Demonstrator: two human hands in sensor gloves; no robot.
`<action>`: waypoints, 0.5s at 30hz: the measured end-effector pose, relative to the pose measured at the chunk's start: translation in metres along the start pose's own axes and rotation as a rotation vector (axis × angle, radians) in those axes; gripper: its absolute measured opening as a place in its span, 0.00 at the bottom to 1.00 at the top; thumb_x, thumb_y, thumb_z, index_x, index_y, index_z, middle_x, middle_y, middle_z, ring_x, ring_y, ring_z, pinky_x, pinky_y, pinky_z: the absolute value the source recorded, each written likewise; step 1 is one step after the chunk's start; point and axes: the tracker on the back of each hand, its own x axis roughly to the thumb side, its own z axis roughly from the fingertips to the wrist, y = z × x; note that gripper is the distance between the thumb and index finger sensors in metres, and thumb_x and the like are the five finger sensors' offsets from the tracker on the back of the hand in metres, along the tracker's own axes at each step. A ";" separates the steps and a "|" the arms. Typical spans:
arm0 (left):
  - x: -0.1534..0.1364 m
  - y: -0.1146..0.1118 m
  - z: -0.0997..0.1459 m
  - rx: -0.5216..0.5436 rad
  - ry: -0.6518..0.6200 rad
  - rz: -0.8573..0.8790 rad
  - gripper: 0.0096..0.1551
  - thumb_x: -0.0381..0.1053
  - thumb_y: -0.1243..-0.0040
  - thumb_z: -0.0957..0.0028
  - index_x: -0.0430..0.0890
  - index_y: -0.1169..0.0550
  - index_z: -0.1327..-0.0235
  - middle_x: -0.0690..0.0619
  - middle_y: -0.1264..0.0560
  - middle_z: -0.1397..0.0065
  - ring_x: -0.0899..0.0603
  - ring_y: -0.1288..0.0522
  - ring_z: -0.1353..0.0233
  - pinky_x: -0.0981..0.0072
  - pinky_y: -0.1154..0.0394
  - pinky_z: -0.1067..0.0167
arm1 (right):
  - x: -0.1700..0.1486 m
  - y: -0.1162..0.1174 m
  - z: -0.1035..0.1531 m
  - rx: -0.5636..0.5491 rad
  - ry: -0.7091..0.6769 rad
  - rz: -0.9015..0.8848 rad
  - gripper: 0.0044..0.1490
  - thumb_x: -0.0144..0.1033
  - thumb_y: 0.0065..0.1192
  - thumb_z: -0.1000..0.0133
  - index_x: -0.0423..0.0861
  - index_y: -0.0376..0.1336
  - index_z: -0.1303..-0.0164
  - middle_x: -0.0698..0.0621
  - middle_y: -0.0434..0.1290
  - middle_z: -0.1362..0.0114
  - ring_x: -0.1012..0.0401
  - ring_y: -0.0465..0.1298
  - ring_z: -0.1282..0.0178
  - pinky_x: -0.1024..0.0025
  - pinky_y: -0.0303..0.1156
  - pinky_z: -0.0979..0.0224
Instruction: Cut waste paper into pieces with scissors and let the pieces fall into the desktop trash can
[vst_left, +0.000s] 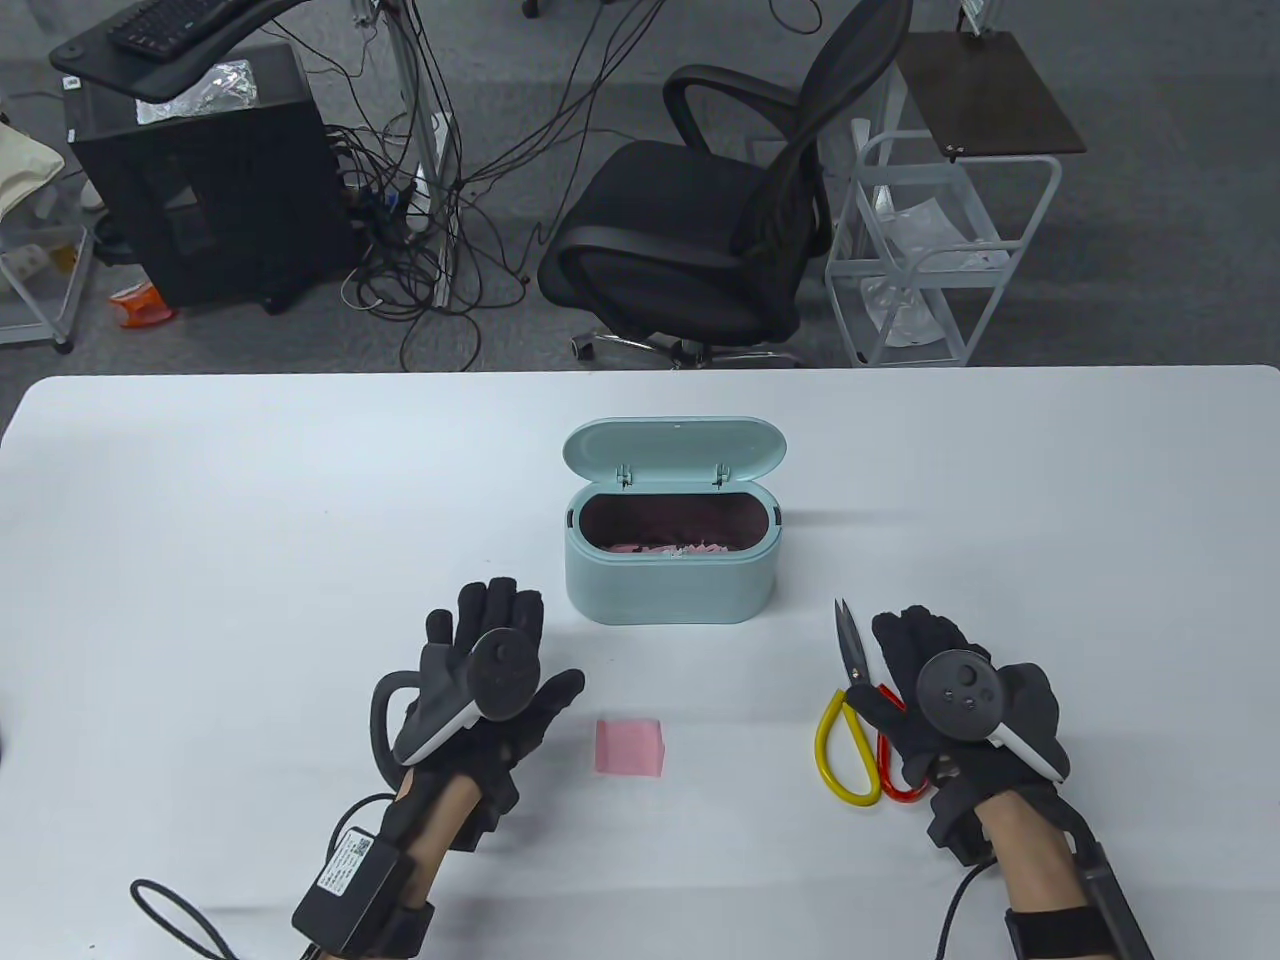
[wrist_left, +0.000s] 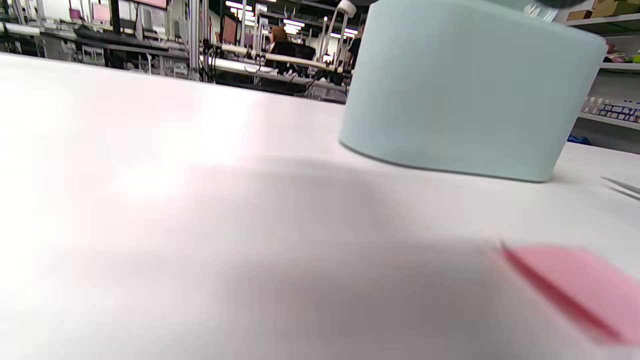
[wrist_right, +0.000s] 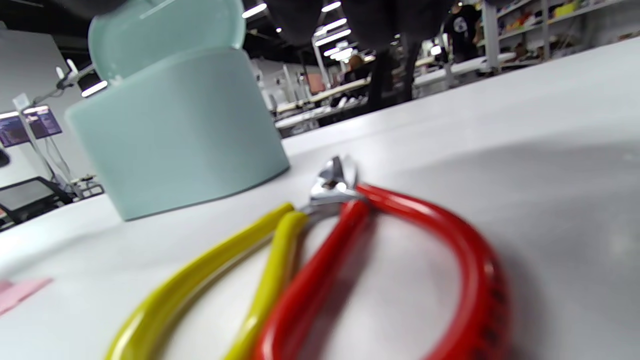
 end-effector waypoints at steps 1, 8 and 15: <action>-0.006 -0.002 0.002 -0.013 0.003 0.014 0.57 0.79 0.60 0.51 0.50 0.53 0.14 0.49 0.58 0.09 0.36 0.61 0.12 0.38 0.62 0.22 | 0.000 0.000 0.000 -0.002 0.021 0.013 0.57 0.72 0.38 0.52 0.47 0.46 0.19 0.36 0.50 0.14 0.35 0.54 0.18 0.32 0.52 0.22; -0.023 -0.004 0.002 0.040 -0.004 0.100 0.56 0.78 0.59 0.51 0.50 0.51 0.14 0.49 0.56 0.09 0.36 0.60 0.12 0.37 0.61 0.22 | 0.003 0.002 0.001 0.025 0.113 0.104 0.58 0.73 0.40 0.52 0.46 0.45 0.19 0.36 0.53 0.16 0.36 0.59 0.21 0.34 0.56 0.23; -0.025 0.002 0.006 0.063 -0.006 0.078 0.56 0.78 0.59 0.51 0.50 0.51 0.14 0.49 0.56 0.09 0.36 0.60 0.12 0.37 0.61 0.22 | 0.018 0.003 -0.003 0.031 0.175 0.215 0.55 0.71 0.45 0.52 0.45 0.52 0.22 0.39 0.60 0.20 0.39 0.66 0.27 0.40 0.64 0.26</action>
